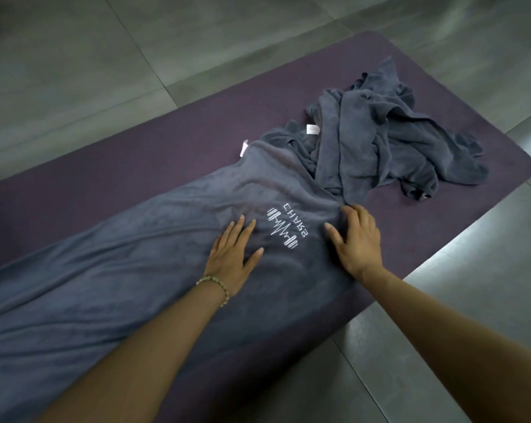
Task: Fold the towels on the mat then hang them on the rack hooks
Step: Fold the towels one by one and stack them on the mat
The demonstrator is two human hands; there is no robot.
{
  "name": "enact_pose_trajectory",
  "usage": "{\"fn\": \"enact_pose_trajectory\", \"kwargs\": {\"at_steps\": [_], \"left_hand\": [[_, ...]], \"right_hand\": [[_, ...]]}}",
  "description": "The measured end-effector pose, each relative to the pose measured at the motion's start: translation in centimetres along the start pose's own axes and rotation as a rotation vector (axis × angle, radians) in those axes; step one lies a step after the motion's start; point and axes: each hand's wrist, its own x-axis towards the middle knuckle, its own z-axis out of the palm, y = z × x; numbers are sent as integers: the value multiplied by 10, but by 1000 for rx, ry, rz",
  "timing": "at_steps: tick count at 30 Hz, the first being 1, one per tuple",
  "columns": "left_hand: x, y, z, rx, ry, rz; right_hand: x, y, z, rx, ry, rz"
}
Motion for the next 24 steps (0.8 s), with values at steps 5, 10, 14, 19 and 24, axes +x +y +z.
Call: {"fn": "enact_pose_trajectory", "kwargs": {"at_steps": [5,10,14,19,24], "left_hand": [[-56,-57,-32,31,-121,-136],[-149,-151,-71,58,-110,-299],[-245,-220,-93,61,0,-560],[-349,-271,-92,-51,280,-916],[-405,-316,-56,-405,452,-1225]], "right_hand": [[-20,-60,38,-132,-180,-355],[-48,-147,82,-152,-389,-622],[-77,-206,115,-224,-510,-791],[-126,-259,146,-290,-665,-957],[-173,-291,172,-323,-727,-1074]]}}
